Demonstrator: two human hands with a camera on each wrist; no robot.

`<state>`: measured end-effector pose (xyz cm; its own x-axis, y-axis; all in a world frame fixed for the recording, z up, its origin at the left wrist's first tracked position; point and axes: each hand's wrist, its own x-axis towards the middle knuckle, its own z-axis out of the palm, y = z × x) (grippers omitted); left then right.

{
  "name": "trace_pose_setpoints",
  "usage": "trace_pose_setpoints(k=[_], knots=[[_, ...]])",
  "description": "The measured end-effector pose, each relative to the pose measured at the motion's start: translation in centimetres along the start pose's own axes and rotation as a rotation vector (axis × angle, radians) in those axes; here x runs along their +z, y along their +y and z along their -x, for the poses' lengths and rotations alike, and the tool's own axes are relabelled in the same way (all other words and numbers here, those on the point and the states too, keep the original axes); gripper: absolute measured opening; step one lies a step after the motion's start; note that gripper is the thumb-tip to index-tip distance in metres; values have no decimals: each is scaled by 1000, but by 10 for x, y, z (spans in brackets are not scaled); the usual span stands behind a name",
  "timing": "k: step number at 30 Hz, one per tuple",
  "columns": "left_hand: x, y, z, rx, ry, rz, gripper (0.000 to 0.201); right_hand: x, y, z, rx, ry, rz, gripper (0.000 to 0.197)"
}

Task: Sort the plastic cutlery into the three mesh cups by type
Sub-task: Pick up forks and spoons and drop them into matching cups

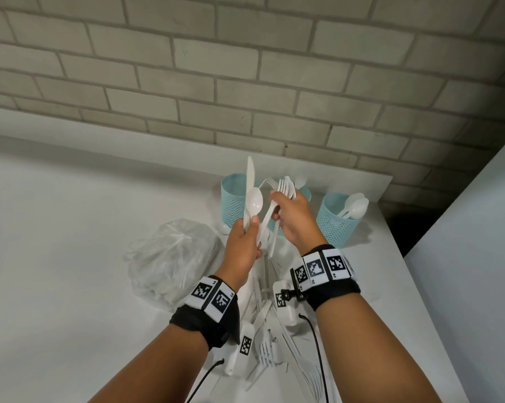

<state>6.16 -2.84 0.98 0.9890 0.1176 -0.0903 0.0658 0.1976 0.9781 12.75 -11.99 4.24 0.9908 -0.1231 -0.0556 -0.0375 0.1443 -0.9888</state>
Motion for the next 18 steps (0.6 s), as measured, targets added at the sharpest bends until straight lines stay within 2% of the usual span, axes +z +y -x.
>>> trace_pose_setpoints(k=[2,6,10,18], knots=[[-5,1,-2,-1,36,31,14,3,-6,-9,15,63,-39,19],[-13,2,-5,4,82,84,13,9,-30,-25,45,159,-372,18],[-18,3,-8,25,103,82,16,18,-59,-40,-103,201,-502,20],[-27,1,-13,9,96,43,25,24,-82,-61,-343,237,-519,28]])
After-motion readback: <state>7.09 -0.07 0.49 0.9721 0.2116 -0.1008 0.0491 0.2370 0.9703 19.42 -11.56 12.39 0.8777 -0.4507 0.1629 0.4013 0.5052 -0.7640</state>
